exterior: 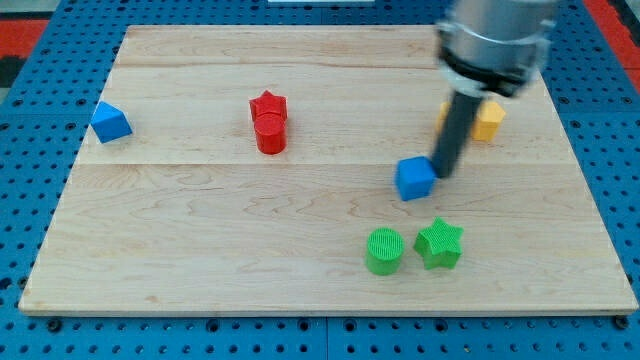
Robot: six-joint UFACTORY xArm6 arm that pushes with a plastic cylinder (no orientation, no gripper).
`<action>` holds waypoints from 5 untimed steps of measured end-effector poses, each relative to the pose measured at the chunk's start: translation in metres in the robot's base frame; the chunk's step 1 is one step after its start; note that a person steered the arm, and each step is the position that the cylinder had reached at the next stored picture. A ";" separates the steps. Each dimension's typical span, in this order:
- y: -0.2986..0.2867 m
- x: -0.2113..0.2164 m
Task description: Place the blue cube in between the red star and blue triangle
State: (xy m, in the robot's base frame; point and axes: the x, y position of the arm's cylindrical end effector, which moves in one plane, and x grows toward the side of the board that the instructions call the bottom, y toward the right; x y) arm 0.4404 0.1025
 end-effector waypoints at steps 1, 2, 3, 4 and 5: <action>-0.057 -0.002; 0.005 0.005; -0.015 0.015; -0.048 0.016; -0.038 0.029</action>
State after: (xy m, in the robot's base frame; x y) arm 0.4693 0.0643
